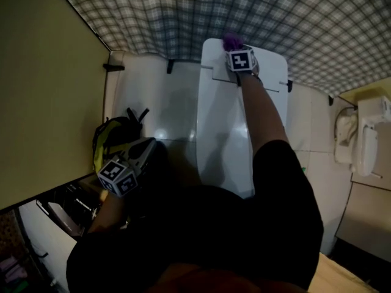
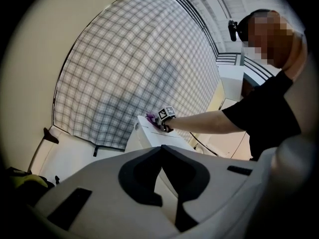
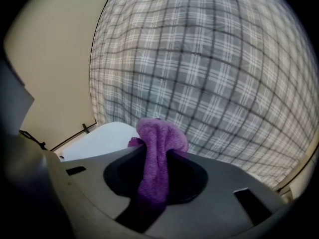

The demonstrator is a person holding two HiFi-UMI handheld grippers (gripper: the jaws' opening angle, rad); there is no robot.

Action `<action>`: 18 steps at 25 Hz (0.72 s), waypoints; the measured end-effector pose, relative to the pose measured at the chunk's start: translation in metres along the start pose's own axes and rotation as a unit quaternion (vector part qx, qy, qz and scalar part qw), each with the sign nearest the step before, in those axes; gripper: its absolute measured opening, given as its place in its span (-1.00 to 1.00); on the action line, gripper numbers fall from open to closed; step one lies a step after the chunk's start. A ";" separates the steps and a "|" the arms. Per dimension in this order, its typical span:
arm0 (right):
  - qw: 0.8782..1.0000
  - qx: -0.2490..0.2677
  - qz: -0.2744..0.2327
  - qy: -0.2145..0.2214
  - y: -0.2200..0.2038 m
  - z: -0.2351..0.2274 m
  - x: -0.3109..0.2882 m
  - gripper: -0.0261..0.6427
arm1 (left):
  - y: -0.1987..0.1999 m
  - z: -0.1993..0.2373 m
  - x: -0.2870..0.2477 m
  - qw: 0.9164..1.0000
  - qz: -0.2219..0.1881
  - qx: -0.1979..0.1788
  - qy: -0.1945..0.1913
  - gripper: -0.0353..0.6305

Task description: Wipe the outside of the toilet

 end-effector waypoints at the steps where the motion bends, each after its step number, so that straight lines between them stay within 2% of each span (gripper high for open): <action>1: 1.000 0.001 0.003 -0.001 -0.010 0.003 0.008 -0.62 | 0.001 -0.002 0.001 1.000 -0.002 -0.002 0.001 -0.88; 6: 1.000 0.012 -0.010 -0.001 -0.073 0.030 0.058 -0.62 | 0.001 -0.022 0.007 1.000 -0.011 -0.016 -0.004 -0.88; 11: 1.000 0.023 0.003 0.004 -0.148 0.059 0.109 -0.63 | -0.012 -0.048 0.014 0.999 -0.011 -0.047 -0.009 -0.88; 18: 0.999 0.033 0.022 0.010 -0.237 0.104 0.177 -0.63 | -0.037 -0.071 0.032 0.998 -0.023 -0.061 -0.025 -0.88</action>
Point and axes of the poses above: the fingertips, and each gripper's own axes: x backward along the fingers, z to its left, y out of its top, the point moved 5 cm from there along x, backward along the fingers, and after that the axes turned 10 degrees about z, right-handed, at the moved point
